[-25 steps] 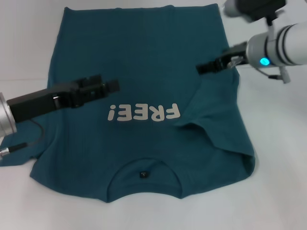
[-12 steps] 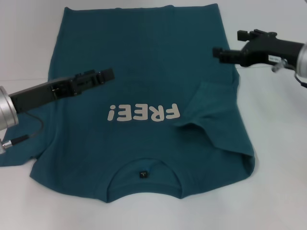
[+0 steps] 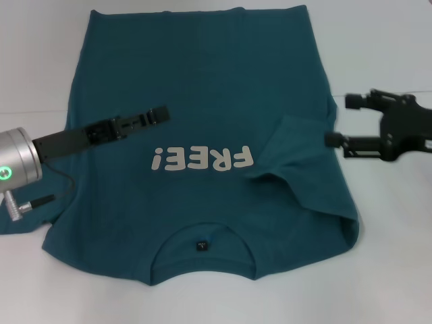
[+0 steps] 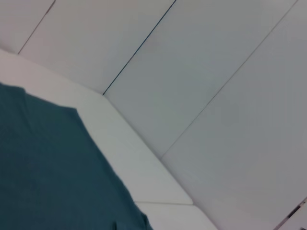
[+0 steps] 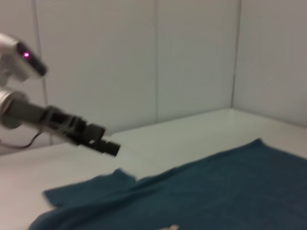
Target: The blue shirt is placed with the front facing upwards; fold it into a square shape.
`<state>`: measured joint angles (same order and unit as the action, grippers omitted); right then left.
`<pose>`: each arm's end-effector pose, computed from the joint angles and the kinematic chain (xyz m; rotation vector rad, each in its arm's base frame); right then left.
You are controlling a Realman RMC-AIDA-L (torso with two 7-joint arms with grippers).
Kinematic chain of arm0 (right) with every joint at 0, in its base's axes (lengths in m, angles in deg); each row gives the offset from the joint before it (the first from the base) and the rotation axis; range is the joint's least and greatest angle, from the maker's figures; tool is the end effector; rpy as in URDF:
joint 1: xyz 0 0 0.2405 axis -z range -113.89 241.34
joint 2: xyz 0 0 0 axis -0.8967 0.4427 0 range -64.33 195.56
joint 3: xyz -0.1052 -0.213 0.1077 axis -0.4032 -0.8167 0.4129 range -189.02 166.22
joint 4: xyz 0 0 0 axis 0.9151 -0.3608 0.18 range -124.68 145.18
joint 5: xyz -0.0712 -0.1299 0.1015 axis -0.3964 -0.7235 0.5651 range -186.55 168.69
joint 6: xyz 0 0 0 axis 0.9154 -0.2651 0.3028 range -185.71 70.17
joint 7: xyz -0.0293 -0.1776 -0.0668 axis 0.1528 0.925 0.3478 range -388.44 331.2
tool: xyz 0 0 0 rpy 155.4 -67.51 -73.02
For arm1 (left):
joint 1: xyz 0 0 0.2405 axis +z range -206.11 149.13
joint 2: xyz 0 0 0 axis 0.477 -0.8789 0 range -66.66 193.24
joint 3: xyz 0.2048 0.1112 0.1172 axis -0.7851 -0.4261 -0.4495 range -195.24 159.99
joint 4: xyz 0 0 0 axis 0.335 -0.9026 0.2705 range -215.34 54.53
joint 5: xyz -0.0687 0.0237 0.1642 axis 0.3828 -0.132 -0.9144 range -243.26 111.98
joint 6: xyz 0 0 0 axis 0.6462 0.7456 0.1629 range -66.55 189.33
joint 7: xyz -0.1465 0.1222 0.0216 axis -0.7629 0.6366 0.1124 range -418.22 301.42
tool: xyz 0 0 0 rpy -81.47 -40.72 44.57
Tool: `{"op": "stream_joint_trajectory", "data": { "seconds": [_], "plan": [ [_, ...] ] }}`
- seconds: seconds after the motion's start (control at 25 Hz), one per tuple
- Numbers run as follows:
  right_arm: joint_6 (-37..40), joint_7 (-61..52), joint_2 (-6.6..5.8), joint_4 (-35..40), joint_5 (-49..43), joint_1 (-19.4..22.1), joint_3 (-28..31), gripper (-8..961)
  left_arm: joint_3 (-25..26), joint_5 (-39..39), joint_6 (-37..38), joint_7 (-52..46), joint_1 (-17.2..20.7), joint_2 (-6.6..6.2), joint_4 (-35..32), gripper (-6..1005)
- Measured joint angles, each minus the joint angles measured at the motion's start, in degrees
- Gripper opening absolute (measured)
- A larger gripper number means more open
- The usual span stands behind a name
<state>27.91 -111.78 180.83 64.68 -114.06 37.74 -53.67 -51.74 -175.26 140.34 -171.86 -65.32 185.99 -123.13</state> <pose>0.2279 0.3596 0.0377 -2.5027 0.3973 0.6262 -0.1827 0.3908 -0.0233 -2.3409 -1.2656 -1.0075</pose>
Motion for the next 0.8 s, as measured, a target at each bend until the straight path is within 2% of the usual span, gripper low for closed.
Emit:
{"op": "stream_joint_trajectory", "data": {
  "seconds": [0.12,0.24,0.4,0.44,0.68,0.8],
  "plan": [
    [1.9,-1.1,-1.24,-0.1,-0.9,0.9,0.3,947,-0.3,-2.0,-1.0,-2.8,-0.1,0.03,-0.5,876],
    [1.9,-1.9,-1.6,-0.1,-1.8,1.5,1.0,948,-0.5,-6.1,-2.6,-7.4,-0.4,-0.04,-1.5,876],
    [1.4,-1.6,-1.3,-0.7,-3.0,1.9,2.4,948,-0.6,-13.9,-3.8,-14.7,-1.1,-0.36,-4.8,876],
    [1.3,-1.6,-1.17,-0.8,-3.2,1.9,2.8,948,-1.4,-18.2,-3.8,-19.5,-1.5,-0.62,-7.6,876],
    [0.9,-0.5,0.17,-2.5,-3.4,1.9,5.8,948,-3.3,-26.7,-4.0,-27.3,-1.7,-1.15,-14.3,875],
    [0.4,0.5,0.41,-4.2,-3.4,1.9,6.5,948,-3.3,-33.3,-3.9,-31.0,-2.0,-1.87,-17.0,875]
  ]
}}
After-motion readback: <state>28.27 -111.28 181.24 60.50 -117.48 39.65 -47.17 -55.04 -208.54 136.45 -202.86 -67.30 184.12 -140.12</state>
